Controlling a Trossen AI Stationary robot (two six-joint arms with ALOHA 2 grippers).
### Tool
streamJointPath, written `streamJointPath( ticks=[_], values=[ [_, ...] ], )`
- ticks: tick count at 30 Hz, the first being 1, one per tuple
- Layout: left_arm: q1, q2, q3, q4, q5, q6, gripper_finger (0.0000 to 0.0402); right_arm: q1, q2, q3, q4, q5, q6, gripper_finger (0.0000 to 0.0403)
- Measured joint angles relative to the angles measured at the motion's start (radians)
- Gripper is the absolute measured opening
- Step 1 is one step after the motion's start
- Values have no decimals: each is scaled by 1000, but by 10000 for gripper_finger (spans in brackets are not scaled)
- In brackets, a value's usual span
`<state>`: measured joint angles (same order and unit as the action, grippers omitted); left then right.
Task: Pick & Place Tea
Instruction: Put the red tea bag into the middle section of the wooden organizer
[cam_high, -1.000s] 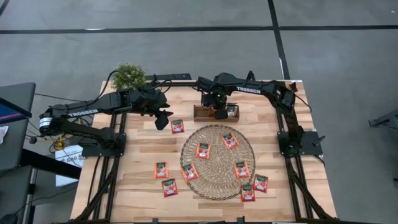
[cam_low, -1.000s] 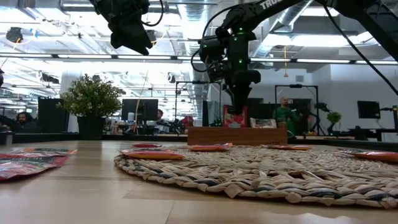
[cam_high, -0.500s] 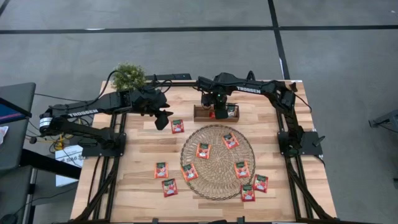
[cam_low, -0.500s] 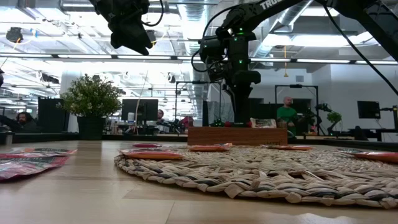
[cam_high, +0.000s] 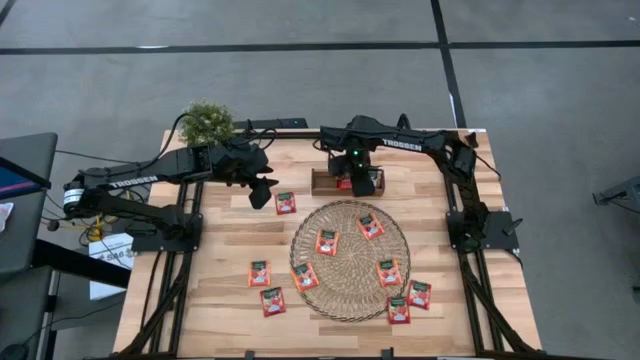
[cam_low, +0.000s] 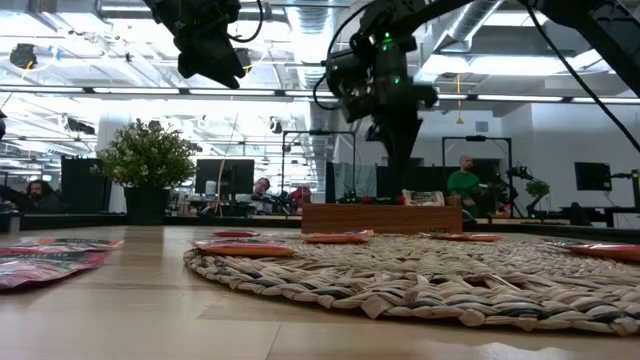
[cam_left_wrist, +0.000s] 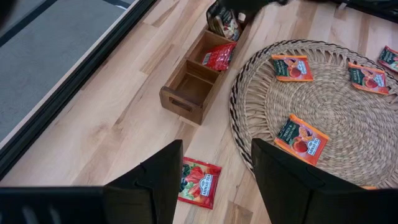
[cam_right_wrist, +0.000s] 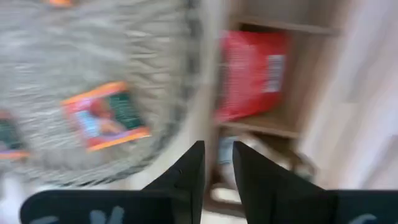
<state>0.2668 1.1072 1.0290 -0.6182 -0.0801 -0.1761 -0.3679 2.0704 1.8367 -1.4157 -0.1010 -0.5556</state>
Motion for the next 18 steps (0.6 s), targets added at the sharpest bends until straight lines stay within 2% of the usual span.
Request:
streamJointPath(
  ticks=[5, 12, 18],
  values=[
    [0, 0, 0, 0, 0, 1, 182, 52, 2, 1, -11, -113, -26, 75],
    [0, 0, 0, 0, 0, 1, 182, 87, 13, -27, 124, -109, -43, 75],
    [0, 0, 0, 0, 0, 7, 182, 71, 13, -28, 136, -106, -21, 75]
  ],
)
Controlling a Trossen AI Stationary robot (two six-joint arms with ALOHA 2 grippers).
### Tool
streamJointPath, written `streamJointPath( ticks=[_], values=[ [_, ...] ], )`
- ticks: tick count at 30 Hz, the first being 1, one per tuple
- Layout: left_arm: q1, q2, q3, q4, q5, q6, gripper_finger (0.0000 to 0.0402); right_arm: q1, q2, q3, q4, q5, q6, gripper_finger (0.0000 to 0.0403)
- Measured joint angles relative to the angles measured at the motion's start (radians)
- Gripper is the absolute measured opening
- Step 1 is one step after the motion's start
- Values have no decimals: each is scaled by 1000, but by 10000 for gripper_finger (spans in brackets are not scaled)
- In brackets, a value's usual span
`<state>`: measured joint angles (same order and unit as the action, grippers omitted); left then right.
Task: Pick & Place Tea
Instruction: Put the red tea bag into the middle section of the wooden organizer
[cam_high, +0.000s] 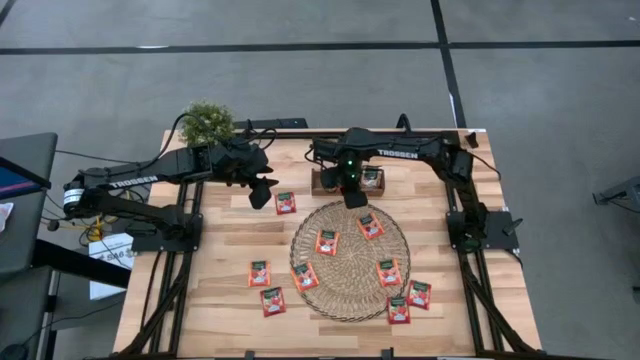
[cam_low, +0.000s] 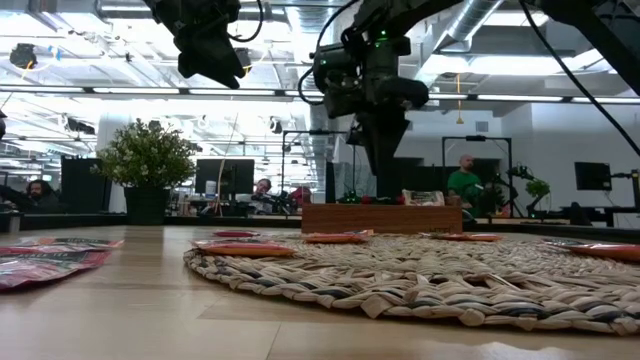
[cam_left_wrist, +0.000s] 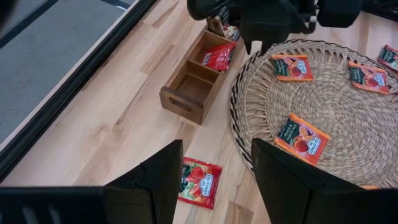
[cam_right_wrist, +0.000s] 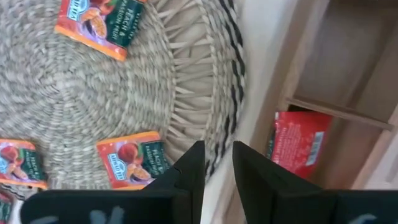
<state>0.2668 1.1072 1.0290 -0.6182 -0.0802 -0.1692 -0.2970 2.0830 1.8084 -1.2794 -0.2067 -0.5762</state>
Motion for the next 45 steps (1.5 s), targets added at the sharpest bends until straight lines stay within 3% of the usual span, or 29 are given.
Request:
streamJointPath(
  ticks=[13, 24, 32, 39, 45],
  values=[
    [0, 0, 0, 0, -5, 0, 182, 1, 0, -80, 57, -52, 27, 75],
    [0, 0, 0, 0, -19, -12, 182, -13, 0, -80, 117, 27, 26, 75],
    [0, 0, 0, 0, -18, -23, 182, -38, 0, -80, 104, 23, 27, 75],
    [0, 0, 0, 0, -18, -23, 182, 4, 0, -80, 61, -49, 10, 75],
    [0, 0, 0, 0, -19, -23, 182, -1, 0, -119, 138, -25, 14, 75]
  ],
)
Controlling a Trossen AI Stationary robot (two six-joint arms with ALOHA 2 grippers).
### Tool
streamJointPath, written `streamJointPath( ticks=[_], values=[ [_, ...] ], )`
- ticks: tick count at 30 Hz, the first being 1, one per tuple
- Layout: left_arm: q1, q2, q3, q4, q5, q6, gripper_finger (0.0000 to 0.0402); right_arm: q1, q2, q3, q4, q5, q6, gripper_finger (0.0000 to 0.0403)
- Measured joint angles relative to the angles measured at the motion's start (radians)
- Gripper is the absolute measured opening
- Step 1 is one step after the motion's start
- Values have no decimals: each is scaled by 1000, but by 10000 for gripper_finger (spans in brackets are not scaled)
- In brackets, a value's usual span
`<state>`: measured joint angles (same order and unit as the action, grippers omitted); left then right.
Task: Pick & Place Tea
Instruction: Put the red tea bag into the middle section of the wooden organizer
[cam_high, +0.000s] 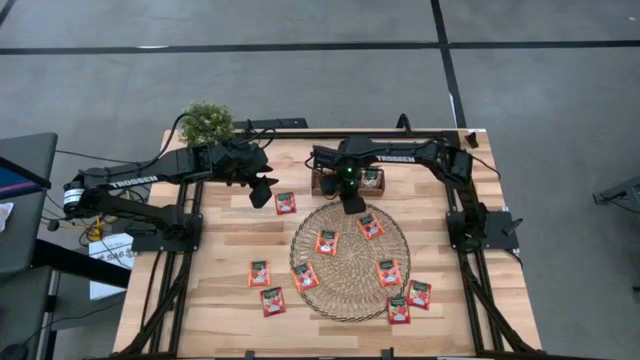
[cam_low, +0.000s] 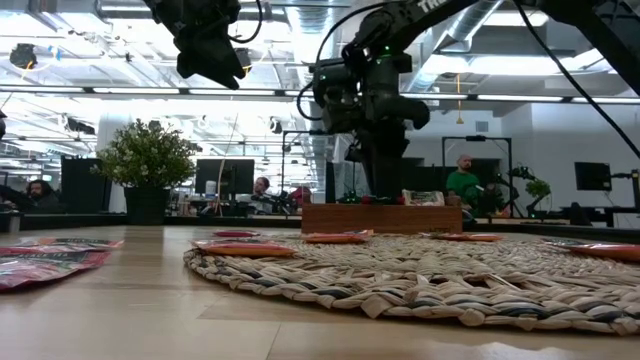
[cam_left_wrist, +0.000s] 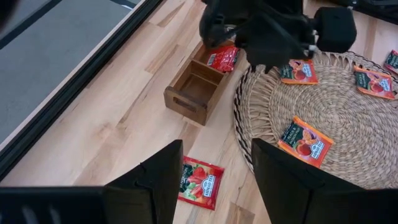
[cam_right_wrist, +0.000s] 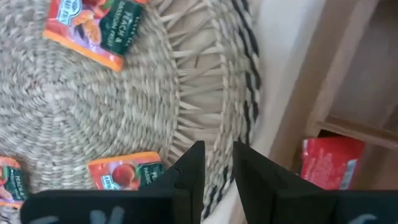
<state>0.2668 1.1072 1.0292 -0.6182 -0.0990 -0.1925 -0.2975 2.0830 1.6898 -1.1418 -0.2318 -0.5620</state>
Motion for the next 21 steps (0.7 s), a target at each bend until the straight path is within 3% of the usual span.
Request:
streamJointPath(
  ticks=[21],
  values=[
    [0, 0, 0, 0, -7, 0, 182, -55, 0, -33, 51, 135, 4, 75]
  ],
)
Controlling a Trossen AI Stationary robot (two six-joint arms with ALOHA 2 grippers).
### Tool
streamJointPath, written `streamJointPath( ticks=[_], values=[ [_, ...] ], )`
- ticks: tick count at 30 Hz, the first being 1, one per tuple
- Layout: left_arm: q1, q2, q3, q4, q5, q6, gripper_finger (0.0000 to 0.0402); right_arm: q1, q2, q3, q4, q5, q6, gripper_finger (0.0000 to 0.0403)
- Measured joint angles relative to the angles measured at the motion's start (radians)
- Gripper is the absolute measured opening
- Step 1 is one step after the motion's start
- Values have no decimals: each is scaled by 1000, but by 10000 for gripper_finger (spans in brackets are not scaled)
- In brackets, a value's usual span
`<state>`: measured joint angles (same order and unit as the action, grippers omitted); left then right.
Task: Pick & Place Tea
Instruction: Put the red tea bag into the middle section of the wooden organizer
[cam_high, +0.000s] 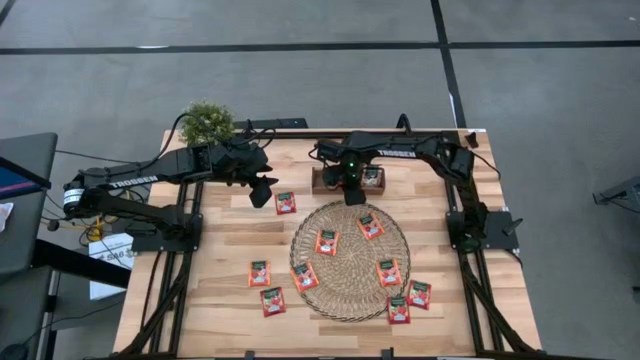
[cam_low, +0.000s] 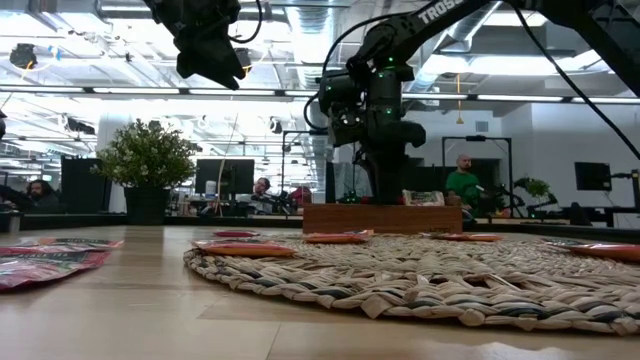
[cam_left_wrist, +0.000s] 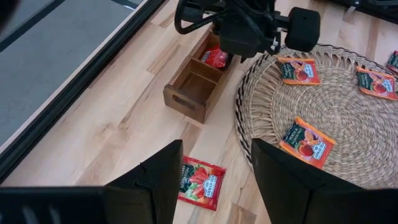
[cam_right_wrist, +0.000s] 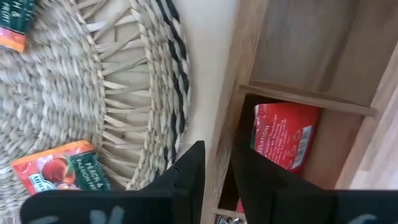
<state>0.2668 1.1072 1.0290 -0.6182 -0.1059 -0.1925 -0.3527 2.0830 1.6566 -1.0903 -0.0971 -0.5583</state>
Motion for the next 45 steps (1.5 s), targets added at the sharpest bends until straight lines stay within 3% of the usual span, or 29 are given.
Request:
streamJointPath(
  ticks=[17, 22, 30, 38, 45],
  values=[
    [0, 0, 0, 25, 0, -7, 182, -66, 0, 81, 22, 108, -27, 75],
    [0, 0, 0, 43, 0, -7, 182, -112, -2, 97, 63, 183, -73, 75],
    [0, 0, 0, 45, 0, -7, 182, -189, -3, 98, 85, 180, -56, 75],
    [0, 0, 0, 45, 0, -7, 182, -169, -37, 217, -73, 174, 9, 75],
    [0, 0, 0, 32, 0, -7, 182, -137, -183, 234, -237, 103, 58, 75]
  ],
)
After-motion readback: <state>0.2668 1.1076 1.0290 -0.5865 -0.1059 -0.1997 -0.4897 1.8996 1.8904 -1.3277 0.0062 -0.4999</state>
